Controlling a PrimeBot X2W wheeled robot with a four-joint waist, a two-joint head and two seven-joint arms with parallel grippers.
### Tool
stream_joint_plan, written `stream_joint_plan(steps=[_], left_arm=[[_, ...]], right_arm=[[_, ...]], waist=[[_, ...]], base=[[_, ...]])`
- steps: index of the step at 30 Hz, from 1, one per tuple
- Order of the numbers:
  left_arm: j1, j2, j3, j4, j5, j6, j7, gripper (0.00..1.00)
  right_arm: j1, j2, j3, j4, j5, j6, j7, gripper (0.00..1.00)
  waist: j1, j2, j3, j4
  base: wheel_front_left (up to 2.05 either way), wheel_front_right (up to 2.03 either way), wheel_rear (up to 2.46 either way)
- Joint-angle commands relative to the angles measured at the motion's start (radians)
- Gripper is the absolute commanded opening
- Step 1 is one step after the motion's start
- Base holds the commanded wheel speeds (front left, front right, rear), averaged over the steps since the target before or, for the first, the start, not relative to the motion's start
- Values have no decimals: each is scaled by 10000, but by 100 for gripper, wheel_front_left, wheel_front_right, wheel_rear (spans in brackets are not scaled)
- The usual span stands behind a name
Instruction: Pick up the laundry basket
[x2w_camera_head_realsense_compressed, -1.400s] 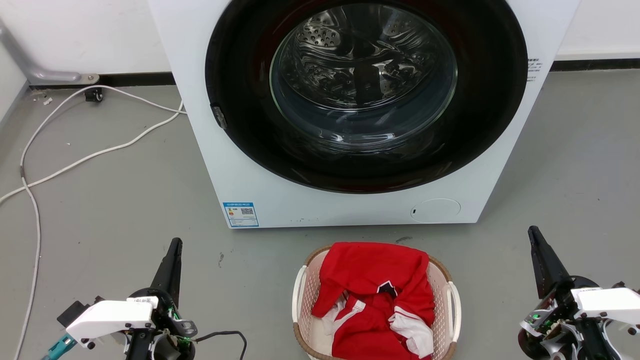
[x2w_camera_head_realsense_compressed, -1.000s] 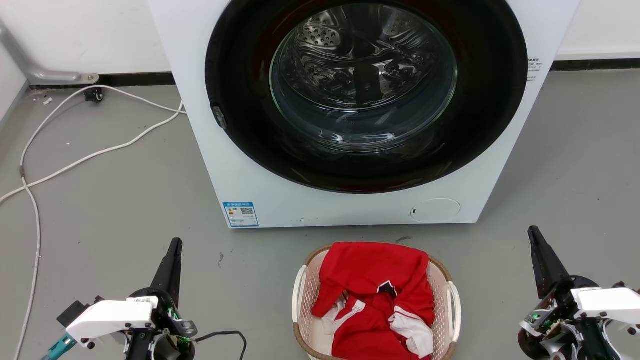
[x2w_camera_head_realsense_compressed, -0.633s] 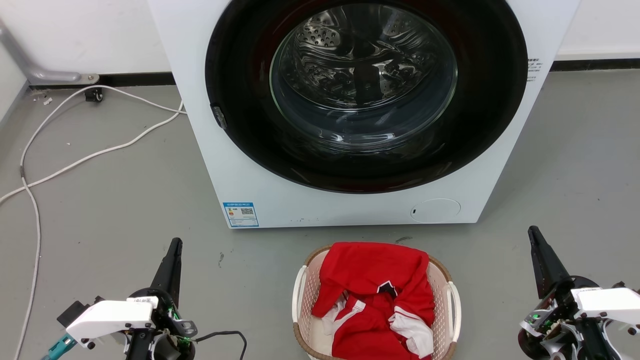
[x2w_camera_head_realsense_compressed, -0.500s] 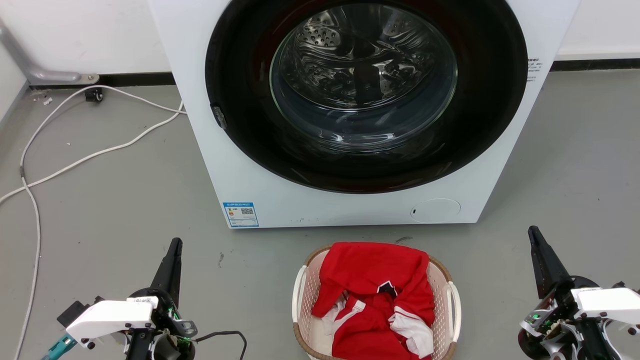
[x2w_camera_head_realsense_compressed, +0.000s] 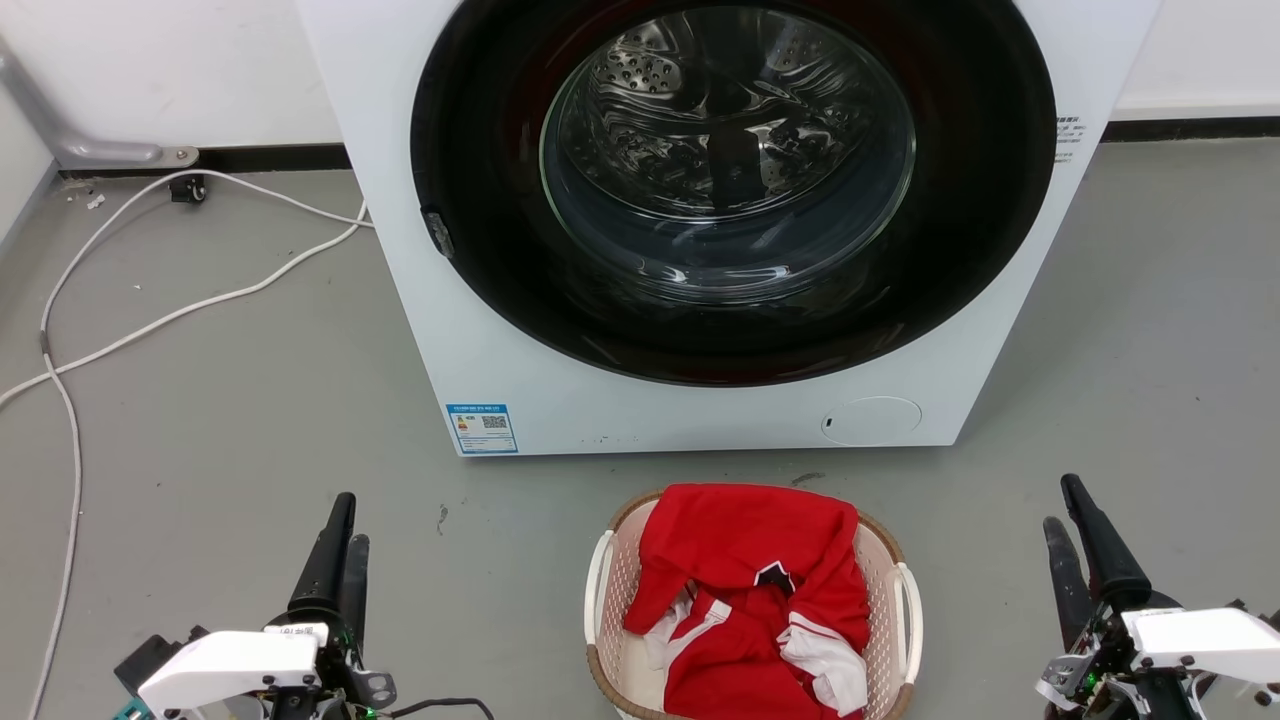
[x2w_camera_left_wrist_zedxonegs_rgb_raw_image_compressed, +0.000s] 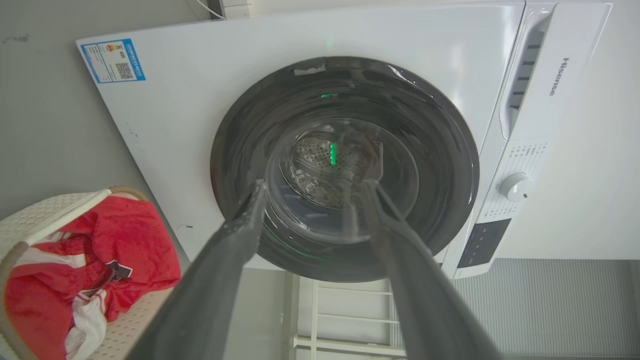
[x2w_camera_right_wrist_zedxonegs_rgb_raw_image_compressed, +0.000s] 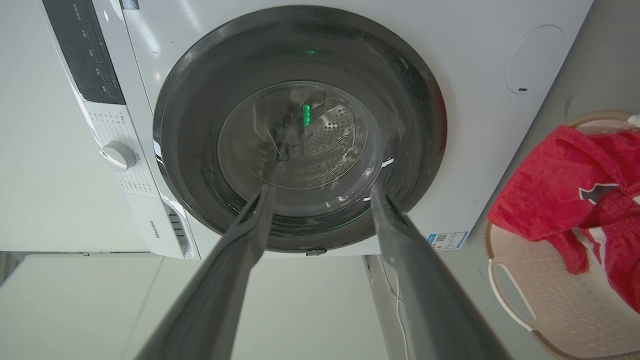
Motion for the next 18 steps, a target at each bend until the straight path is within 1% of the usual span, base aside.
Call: stream_joint_plan(steps=[1,4,9,18], left_arm=[[-154,33,61,-286,392,-2,-138,100],[-162,34,113,-434,858,-2,-282,100],[-158,38,101,-755,1975,30,-513,100],[-4,43,-147,-1317,4022,376,-893,100]], right_arm=[[-188,-22,21,-333,-538,2,-128,100],[-164,-22,105,-591,-1290,2,-272,100],[-121,-24,218,-986,-2548,2,-501,100],[-20,-26,433,-1499,-4780,2,-883,100]], waist=[[0,0,3,4],[0,0,12,12],[0,0,28,29],[0,0,47,57]], base=[[0,0,0],[0,0,0],[0,0,0],[0,0,0]])
